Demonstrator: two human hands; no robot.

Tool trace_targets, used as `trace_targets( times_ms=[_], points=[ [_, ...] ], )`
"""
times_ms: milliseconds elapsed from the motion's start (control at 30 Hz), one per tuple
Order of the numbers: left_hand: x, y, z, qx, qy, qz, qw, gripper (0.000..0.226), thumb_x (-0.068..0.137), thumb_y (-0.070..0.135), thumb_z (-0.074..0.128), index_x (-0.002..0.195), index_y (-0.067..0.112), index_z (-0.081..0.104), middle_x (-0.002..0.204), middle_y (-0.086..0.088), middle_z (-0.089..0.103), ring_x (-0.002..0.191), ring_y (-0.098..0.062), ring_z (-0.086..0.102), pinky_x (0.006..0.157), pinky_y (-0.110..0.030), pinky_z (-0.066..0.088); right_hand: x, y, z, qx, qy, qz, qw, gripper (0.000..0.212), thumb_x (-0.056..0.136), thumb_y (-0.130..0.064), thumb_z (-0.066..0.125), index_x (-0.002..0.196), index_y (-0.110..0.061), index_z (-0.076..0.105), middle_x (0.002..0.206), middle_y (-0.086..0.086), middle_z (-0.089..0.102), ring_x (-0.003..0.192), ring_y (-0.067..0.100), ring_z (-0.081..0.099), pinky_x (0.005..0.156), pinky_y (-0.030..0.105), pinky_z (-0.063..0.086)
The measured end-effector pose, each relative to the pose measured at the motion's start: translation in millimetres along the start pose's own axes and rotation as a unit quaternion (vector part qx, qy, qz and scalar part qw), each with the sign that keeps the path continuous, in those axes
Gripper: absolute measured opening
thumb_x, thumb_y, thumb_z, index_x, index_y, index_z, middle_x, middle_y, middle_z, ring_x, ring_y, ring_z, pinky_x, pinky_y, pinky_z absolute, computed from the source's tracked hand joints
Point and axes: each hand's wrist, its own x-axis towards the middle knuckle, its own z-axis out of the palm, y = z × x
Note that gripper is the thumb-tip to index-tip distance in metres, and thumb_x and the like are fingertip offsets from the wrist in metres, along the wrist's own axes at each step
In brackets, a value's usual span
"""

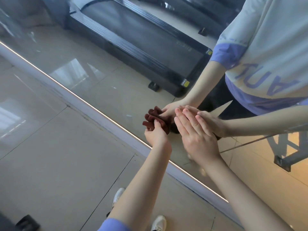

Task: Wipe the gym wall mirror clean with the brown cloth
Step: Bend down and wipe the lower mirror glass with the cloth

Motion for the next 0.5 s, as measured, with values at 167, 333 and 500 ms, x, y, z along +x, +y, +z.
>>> trace_targets(
  times_ms=[167, 333, 500],
  points=[
    [-9.3, -8.8, 1.6, -0.011, 0.003, 0.013, 1.0, 0.032, 0.099, 0.024, 0.061, 0.128, 0.011, 0.062, 0.116, -0.003, 0.068, 0.101, -0.019, 0.062, 0.09, -0.029, 0.047, -3.9, -0.2, -0.4, -0.019, -0.008, -0.002, 1.0, 0.048, 0.106, -0.01, 0.02, 0.147, -0.008, 0.043, 0.155, 0.007, 0.036, 0.145, 0.021, 0.025, 0.122, 0.038, 0.005],
    [8.5, 3.9, 3.8, -0.024, 0.041, 0.001, 0.999, 0.032, 0.1, 0.022, 0.059, 0.131, 0.016, 0.06, 0.121, 0.0, 0.067, 0.109, -0.023, 0.063, 0.104, -0.036, 0.047, -4.5, 3.0, -2.2, -0.006, -0.003, -0.015, 1.0, 0.045, 0.103, -0.01, 0.033, 0.147, -0.007, 0.044, 0.155, 0.008, 0.036, 0.145, 0.022, 0.026, 0.122, 0.037, 0.007],
    [-6.6, -5.5, 2.3, 0.011, 0.004, 0.064, 0.998, 0.029, 0.105, 0.02, 0.05, 0.132, 0.012, 0.057, 0.105, 0.001, 0.061, 0.099, -0.016, 0.057, 0.087, -0.025, 0.041, -6.6, 1.9, -0.5, -0.01, -0.002, -0.01, 1.0, 0.046, 0.104, -0.008, 0.026, 0.147, -0.007, 0.042, 0.156, 0.009, 0.034, 0.145, 0.022, 0.027, 0.122, 0.038, 0.008]
  ],
)
